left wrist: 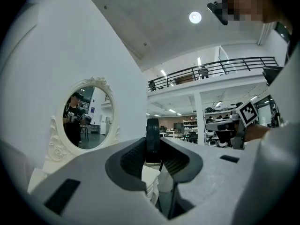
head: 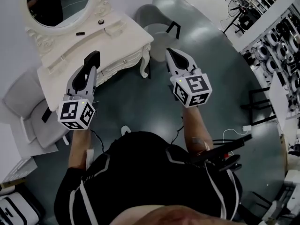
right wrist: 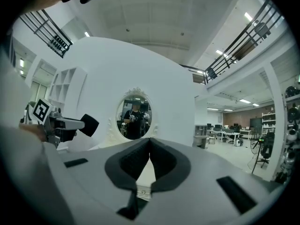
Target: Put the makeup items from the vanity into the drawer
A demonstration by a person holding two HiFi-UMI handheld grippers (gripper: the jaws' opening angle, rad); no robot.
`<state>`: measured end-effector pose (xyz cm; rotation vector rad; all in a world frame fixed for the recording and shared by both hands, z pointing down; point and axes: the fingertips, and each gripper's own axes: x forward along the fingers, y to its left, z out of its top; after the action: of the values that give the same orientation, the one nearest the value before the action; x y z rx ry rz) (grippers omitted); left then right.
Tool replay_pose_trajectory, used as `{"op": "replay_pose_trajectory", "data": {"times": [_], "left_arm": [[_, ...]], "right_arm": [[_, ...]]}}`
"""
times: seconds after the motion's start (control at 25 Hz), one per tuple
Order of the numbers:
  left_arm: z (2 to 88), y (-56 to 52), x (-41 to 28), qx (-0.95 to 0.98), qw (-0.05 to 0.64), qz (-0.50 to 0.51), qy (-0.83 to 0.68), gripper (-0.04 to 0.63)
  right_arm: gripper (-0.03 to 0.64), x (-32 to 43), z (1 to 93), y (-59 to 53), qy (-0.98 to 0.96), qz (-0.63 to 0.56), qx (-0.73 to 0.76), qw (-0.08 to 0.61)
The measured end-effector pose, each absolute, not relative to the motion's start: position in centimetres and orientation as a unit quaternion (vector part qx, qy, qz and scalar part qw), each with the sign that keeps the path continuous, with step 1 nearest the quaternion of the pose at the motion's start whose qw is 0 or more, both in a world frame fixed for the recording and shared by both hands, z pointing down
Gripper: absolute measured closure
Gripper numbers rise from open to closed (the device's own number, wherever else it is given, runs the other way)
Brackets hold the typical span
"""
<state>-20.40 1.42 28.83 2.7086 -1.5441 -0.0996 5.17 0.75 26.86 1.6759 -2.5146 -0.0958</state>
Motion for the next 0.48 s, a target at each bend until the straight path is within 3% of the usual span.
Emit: {"op": "replay_pose_trajectory", "data": {"times": [0.48], "left_arm": [[29.5,-5.3,-24.2,0.880,0.024,-0.053,-0.471,0.502]], "right_arm": [[0.612,1.1,27.1,-4.6,-0.813,-0.044,0.574,0.086]]}}
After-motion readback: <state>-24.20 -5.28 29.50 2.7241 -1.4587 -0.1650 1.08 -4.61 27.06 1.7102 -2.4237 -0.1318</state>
